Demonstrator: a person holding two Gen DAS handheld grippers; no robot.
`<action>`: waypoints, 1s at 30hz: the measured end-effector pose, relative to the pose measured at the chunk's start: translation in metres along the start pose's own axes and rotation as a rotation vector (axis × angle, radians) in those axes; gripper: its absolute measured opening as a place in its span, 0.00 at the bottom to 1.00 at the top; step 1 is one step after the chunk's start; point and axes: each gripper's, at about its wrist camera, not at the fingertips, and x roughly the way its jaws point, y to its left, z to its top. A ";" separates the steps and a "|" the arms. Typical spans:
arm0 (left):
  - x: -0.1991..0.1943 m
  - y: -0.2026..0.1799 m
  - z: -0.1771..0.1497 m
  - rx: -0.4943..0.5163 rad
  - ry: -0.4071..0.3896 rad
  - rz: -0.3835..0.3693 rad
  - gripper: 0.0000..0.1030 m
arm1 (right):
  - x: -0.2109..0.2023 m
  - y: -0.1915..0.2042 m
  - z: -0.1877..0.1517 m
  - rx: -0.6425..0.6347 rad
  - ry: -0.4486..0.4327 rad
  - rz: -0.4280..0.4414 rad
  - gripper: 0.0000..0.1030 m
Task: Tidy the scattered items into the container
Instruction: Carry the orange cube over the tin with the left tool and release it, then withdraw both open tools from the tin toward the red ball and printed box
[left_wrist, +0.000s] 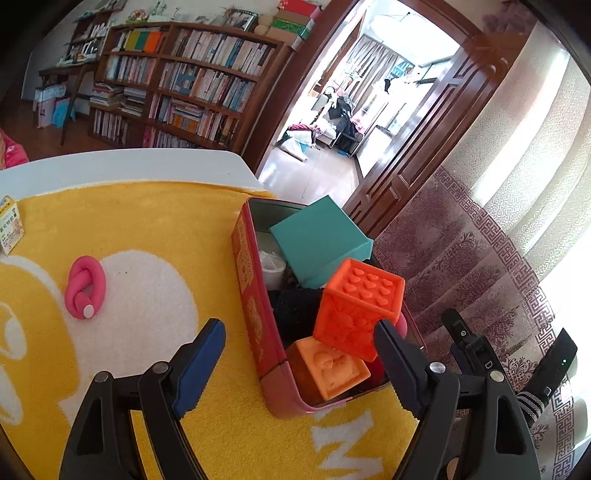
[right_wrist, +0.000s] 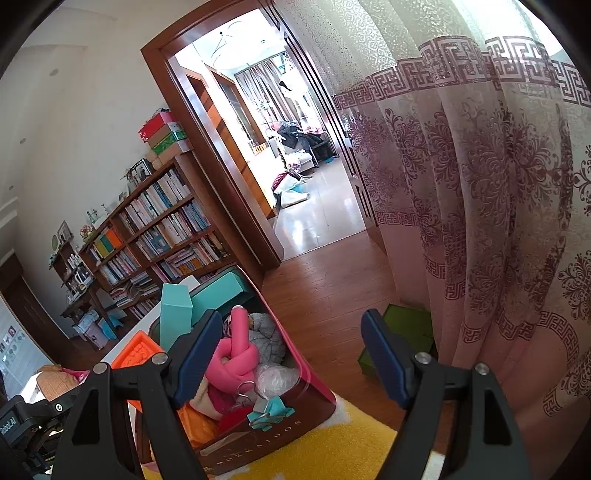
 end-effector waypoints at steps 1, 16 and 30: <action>-0.005 0.007 -0.001 -0.011 -0.010 0.018 0.82 | -0.001 0.002 -0.001 -0.010 -0.009 -0.007 0.78; -0.068 0.103 -0.038 -0.123 -0.055 0.265 0.82 | -0.079 0.116 -0.065 -0.327 -0.121 0.178 0.83; -0.077 0.139 -0.070 -0.215 -0.020 0.365 0.82 | -0.075 0.143 -0.101 -0.471 -0.064 0.208 0.84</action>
